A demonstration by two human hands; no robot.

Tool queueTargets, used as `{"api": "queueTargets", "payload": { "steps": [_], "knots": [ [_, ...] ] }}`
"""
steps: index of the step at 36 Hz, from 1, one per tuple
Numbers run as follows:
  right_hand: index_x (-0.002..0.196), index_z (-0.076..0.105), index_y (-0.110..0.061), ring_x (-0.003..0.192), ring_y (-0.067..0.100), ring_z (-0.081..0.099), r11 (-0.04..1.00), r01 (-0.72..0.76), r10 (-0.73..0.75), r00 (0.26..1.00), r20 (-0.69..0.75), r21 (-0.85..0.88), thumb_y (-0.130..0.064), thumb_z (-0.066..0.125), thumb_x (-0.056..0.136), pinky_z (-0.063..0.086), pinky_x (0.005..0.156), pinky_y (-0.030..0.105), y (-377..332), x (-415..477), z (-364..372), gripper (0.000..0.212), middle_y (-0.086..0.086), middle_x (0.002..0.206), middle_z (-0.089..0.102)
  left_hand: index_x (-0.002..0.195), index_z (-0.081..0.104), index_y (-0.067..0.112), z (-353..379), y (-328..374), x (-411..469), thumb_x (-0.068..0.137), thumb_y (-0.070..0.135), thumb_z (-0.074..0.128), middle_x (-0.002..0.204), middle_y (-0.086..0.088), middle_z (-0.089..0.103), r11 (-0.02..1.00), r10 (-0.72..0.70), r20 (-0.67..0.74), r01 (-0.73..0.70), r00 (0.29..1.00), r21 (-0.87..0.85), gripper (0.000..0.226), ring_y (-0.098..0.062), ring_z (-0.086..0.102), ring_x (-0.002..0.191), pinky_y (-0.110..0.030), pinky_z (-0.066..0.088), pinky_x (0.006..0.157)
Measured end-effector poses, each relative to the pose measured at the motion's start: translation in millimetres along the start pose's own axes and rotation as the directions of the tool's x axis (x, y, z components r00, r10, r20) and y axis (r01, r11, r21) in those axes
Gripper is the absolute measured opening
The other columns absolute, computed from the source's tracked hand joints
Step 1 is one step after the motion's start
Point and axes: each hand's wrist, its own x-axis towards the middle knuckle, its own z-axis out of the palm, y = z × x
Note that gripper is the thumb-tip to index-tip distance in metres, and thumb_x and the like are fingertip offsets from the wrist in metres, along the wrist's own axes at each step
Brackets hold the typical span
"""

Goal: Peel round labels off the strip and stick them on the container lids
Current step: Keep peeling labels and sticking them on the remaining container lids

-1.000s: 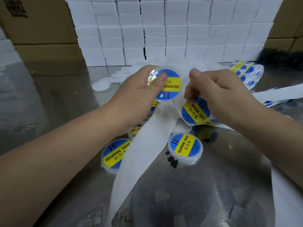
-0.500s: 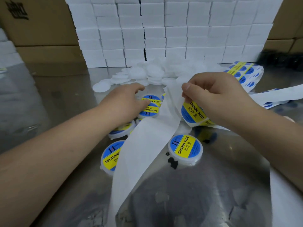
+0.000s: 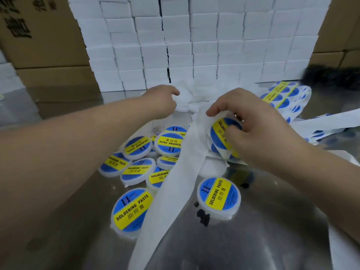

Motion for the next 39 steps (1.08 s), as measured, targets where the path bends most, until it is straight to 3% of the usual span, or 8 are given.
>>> {"api": "queueTargets", "payload": {
  "steps": [4, 12, 17, 19, 21, 24, 32, 39],
  "knots": [
    [0.092, 0.051, -0.037, 0.086, -0.007, 0.043, 0.999, 0.043, -0.043, 0.999, -0.007, 0.003, 0.012, 0.044, 0.073, 0.035, 0.072, 0.005, 1, 0, 4, 0.052, -0.014, 0.106, 0.040, 0.147, 0.014, 0.032, 16, 3, 34, 0.092, 0.017, 0.046, 0.156, -0.007, 0.005, 0.968, 0.030, 0.186, -0.075, 0.982, 0.240, 0.065, -0.030, 0.014, 0.140, -0.041, 0.024, 0.110],
    [0.110, 0.058, -0.026, 0.079, -0.013, 0.042, 0.998, 0.043, -0.044, 0.998, -0.051, -0.038, 0.010, 0.049, 0.077, 0.036, 0.075, 0.008, 1, 1, 0, 0.050, -0.015, 0.110, 0.039, 0.145, -0.014, 0.034, 38, 11, 65, 0.089, 0.031, 0.056, 0.152, -0.002, -0.027, 0.922, -0.002, 0.283, -0.108, 0.959, 0.371, 0.089, -0.029, -0.011, 0.142, -0.050, 0.018, 0.110],
    [0.114, 0.058, -0.025, 0.079, -0.002, 0.042, 0.999, 0.007, -0.007, 1.000, -0.027, -0.034, 0.007, 0.049, 0.080, 0.035, 0.077, 0.009, 0, 1, 3, 0.048, -0.016, 0.110, 0.039, 0.146, 0.000, 0.035, 41, 6, 76, 0.085, 0.037, 0.057, 0.156, -0.001, -0.004, 0.886, -0.001, 0.323, -0.150, 0.946, 0.440, 0.084, -0.034, 0.009, 0.141, -0.052, 0.023, 0.106],
    [0.114, 0.058, -0.024, 0.081, -0.005, 0.038, 0.999, 0.001, -0.002, 1.000, -0.027, -0.048, 0.007, 0.049, 0.080, 0.033, 0.077, 0.007, 0, 1, 2, 0.047, -0.015, 0.110, 0.039, 0.142, 0.021, 0.033, 41, 5, 75, 0.082, 0.036, 0.058, 0.143, -0.006, 0.029, 0.867, 0.051, 0.278, -0.180, 0.959, 0.464, 0.070, -0.033, 0.037, 0.118, -0.044, 0.038, 0.090],
    [0.115, 0.057, -0.025, 0.084, -0.007, 0.037, 0.998, -0.005, 0.004, 1.000, -0.026, -0.060, 0.006, 0.049, 0.081, 0.033, 0.076, 0.007, 0, 1, 1, 0.047, -0.015, 0.109, 0.039, 0.128, 0.036, 0.031, 40, 4, 73, 0.082, 0.034, 0.055, 0.116, -0.006, 0.044, 0.853, 0.130, 0.206, -0.215, 0.970, 0.476, 0.050, -0.026, 0.040, 0.090, -0.037, 0.040, 0.072],
    [0.117, 0.056, -0.026, 0.087, -0.006, 0.038, 0.997, -0.016, 0.014, 1.000, -0.023, -0.076, 0.004, 0.050, 0.081, 0.034, 0.075, 0.010, 0, 1, 2, 0.047, -0.015, 0.108, 0.039, 0.125, 0.036, 0.030, 40, -3, 72, 0.084, 0.032, 0.051, 0.118, -0.008, 0.043, 0.860, 0.185, 0.105, -0.213, 0.977, 0.464, 0.043, -0.027, 0.041, 0.091, -0.036, 0.035, 0.068],
    [0.118, 0.055, -0.025, 0.086, -0.005, 0.038, 0.994, -0.026, 0.024, 0.999, -0.022, -0.103, 0.003, 0.050, 0.082, 0.032, 0.076, 0.006, 0, 1, 2, 0.046, -0.016, 0.103, 0.037, 0.138, 0.021, 0.019, 34, -7, 64, 0.074, 0.027, 0.071, 0.136, -0.015, 0.024, 0.963, 0.116, 0.037, -0.121, 0.993, 0.240, 0.082, -0.034, 0.038, 0.117, -0.042, 0.040, 0.090],
    [0.117, 0.056, -0.024, 0.079, -0.015, 0.043, 0.995, -0.035, 0.032, 0.999, -0.030, -0.090, 0.003, 0.050, 0.083, 0.032, 0.076, 0.004, 2, 2, 1, 0.044, -0.016, 0.103, 0.038, 0.140, 0.021, 0.008, 31, -6, 55, 0.084, 0.033, 0.061, 0.140, -0.014, 0.025, 0.989, 0.088, 0.027, -0.090, 0.996, 0.121, 0.073, -0.031, 0.033, 0.126, -0.038, 0.033, 0.097]
  ]
}}
